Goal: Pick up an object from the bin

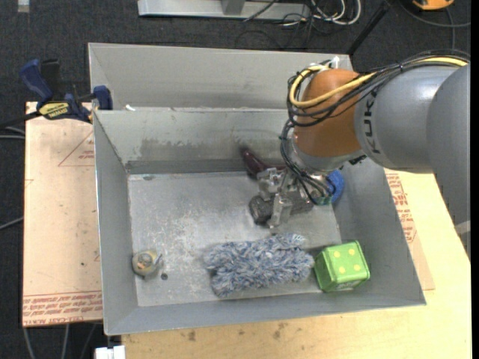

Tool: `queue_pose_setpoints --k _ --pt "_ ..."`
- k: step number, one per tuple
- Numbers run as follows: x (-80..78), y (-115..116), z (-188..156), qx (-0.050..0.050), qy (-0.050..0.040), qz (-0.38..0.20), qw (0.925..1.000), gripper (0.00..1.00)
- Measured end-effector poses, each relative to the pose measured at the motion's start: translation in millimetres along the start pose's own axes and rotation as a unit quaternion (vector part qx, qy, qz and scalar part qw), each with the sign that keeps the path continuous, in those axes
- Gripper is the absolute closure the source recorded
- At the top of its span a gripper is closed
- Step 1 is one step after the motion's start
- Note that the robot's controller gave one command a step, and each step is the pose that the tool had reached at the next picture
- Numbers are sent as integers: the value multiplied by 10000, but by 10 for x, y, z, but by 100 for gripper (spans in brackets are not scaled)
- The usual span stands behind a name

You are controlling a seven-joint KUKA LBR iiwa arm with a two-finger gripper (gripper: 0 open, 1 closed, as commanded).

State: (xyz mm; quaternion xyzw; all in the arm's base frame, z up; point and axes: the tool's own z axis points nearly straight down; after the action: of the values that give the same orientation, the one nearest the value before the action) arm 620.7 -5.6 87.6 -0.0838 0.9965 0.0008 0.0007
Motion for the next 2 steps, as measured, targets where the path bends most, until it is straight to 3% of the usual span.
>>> queue_pose_setpoints --k 2 --pt "0 0 0 1 0 0 10000 100"
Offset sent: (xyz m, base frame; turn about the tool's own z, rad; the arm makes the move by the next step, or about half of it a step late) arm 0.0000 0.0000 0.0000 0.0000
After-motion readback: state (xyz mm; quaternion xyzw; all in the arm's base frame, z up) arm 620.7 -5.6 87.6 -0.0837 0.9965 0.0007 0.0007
